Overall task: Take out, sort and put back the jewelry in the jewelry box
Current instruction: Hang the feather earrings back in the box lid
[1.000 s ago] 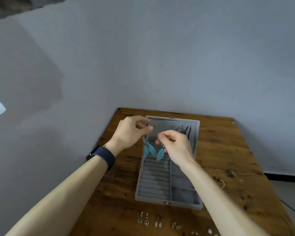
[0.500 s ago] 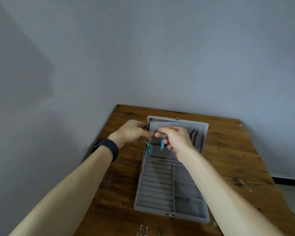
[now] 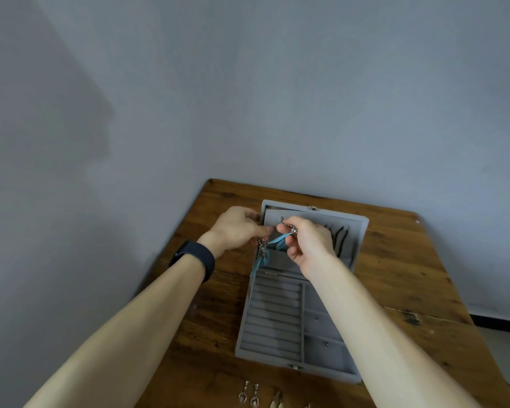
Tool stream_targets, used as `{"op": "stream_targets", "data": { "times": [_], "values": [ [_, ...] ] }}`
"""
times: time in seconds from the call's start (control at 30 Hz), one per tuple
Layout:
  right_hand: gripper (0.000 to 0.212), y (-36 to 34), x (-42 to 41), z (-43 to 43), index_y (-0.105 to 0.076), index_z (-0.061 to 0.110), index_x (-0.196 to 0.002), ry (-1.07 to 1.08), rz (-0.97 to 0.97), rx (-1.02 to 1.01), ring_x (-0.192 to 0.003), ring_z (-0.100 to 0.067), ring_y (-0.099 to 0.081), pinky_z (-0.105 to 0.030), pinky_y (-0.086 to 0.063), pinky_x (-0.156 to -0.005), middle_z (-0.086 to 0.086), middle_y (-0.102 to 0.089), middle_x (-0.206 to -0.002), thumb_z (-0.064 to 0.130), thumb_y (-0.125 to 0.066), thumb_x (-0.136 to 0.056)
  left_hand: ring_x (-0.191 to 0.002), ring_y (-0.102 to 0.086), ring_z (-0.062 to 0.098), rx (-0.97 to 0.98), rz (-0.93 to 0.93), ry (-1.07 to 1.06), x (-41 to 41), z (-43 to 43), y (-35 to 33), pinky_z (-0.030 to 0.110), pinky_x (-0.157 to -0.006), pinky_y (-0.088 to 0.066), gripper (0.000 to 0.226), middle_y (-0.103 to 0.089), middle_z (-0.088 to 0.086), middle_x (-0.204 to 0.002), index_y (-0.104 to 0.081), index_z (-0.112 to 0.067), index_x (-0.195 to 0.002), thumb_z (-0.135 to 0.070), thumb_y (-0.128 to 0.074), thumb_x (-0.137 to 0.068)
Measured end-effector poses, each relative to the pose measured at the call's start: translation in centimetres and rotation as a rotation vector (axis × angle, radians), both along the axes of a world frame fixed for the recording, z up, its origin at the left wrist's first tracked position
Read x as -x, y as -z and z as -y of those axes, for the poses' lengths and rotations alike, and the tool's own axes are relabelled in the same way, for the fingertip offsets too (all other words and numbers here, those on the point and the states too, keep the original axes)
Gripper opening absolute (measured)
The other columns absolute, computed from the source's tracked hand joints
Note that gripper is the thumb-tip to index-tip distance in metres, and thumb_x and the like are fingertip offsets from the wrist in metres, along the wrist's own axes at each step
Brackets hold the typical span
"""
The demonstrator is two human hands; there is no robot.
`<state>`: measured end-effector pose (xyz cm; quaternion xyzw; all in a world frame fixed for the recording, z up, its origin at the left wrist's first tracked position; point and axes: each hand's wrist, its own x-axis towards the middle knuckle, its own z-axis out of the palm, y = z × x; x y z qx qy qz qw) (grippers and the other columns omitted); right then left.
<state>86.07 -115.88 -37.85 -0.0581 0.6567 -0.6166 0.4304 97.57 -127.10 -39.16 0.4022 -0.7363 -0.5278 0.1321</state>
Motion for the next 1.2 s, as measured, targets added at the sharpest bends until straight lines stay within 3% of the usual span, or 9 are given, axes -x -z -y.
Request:
{"op": "stream_targets", "data": {
  "times": [0.23, 0.6, 0.73, 0.8, 0.87, 0.93, 1.0, 1.1, 1.2],
  "values": [
    [0.010, -0.3, -0.4, -0.3, -0.072, 0.003, -0.092, 0.009, 0.081, 0.082, -0.049, -0.006, -0.052, -0.017, -0.038, -0.046, -0.002, -0.076, -0.074, 0.012, -0.068, -0.088, -0.085, -0.073, 0.015, 0.101, 0.022, -0.016, -0.1, -0.3, -0.1, 0.044, -0.094, -0.057, 0.058, -0.077, 0.001, -0.084, -0.063, -0.009, -0.130, -0.037, -0.080, -0.082],
    [0.009, 1.1, -0.8, -0.6, -0.073, 0.011, -0.088, -0.045, -0.186, -0.017, -0.054, -0.006, -0.057, -0.019, -0.045, -0.047, 0.001, -0.077, -0.076, 0.019, -0.068, -0.091, -0.079, -0.072, 0.006, 0.188, 0.040, -0.042, -0.3, -1.0, -0.7, 0.032, -0.090, -0.056, 0.052, -0.077, -0.005, -0.080, -0.063, -0.011, -0.130, -0.034, -0.078, -0.086],
    [0.015, 2.3, -0.4, -1.7, -0.074, 0.022, -0.098, -0.194, -0.463, 0.009, -0.060, -0.007, -0.059, -0.026, -0.049, -0.057, 0.007, -0.077, -0.080, 0.034, -0.067, -0.094, -0.079, -0.072, 0.004, 0.166, 0.028, -0.035, -0.4, -0.8, -0.6, 0.032, -0.092, -0.056, 0.056, -0.077, -0.008, -0.079, -0.062, -0.009, -0.132, -0.036, -0.079, -0.085],
    [0.023, 3.0, 0.0, -2.5, -0.073, 0.022, -0.107, -0.308, -0.626, -0.037, -0.074, -0.007, -0.067, -0.031, -0.056, -0.072, 0.009, -0.075, -0.090, 0.039, -0.068, -0.092, -0.078, -0.072, 0.004, 0.170, 0.031, -0.036, -0.5, -0.8, -0.6, 0.029, -0.089, -0.055, 0.056, -0.077, -0.007, -0.078, -0.062, -0.010, -0.131, -0.035, -0.079, -0.085],
    [0.021, 3.6, 0.4, -3.1, -0.071, 0.023, -0.110, -0.338, -0.796, -0.106, -0.091, -0.007, -0.066, -0.025, -0.053, -0.082, 0.014, -0.069, -0.097, 0.034, -0.070, -0.092, -0.079, -0.072, 0.004, 0.173, 0.032, -0.048, -0.5, -0.8, -0.5, 0.029, -0.091, -0.055, 0.057, -0.077, -0.005, -0.078, -0.062, -0.010, -0.132, -0.035, -0.080, -0.084],
    [0.017, 3.9, 0.6, -3.7, -0.071, 0.022, -0.110, -0.281, -0.919, -0.122, -0.094, -0.004, -0.060, -0.011, -0.044, -0.077, 0.013, -0.065, -0.099, 0.027, -0.068, -0.094, -0.080, -0.072, 0.006, 0.169, 0.025, -0.053, -0.4, -0.9, -0.4, 0.031, -0.092, -0.055, 0.058, -0.077, -0.004, -0.081, -0.061, -0.010, -0.133, -0.034, -0.080, -0.084],
    [0.015, 4.3, 0.5, -3.8, -0.072, 0.020, -0.108, -0.220, -1.052, -0.111, -0.093, -0.004, -0.059, -0.007, -0.039, -0.073, 0.008, -0.068, -0.102, 0.024, -0.068, -0.094, -0.081, -0.072, 0.007, 0.156, 0.016, -0.054, -0.4, -0.9, -0.4, 0.030, -0.089, -0.056, 0.059, -0.077, -0.003, -0.086, -0.059, -0.010, -0.135, -0.033, -0.080, -0.085],
    [0.015, 4.9, 0.2, -3.6, -0.074, 0.017, -0.106, -0.146, -1.283, -0.107, -0.092, -0.016, -0.064, -0.022, -0.046, -0.078, 0.000, -0.064, -0.107, 0.021, -0.070, -0.092, -0.083, -0.072, 0.007, 0.164, 0.025, -0.045, -0.5, -1.0, -0.4, 0.034, -0.093, -0.056, 0.058, -0.077, -0.003, -0.086, -0.059, -0.010, -0.134, -0.034, -0.079, -0.085],
    [0.016, 5.0, 0.2, -3.6, -0.069, 0.013, -0.107, -0.123, -1.490, -0.065, -0.085, -0.024, -0.067, -0.032, -0.056, -0.069, -0.005, -0.062, -0.106, 0.013, -0.070, -0.091, -0.084, -0.072, 0.008, 0.170, 0.031, -0.033, -0.6, -0.9, -0.3, 0.037, -0.095, -0.055, 0.055, -0.078, -0.003, -0.083, -0.062, -0.011, -0.131, -0.035, -0.079, -0.085]
  ]
}}
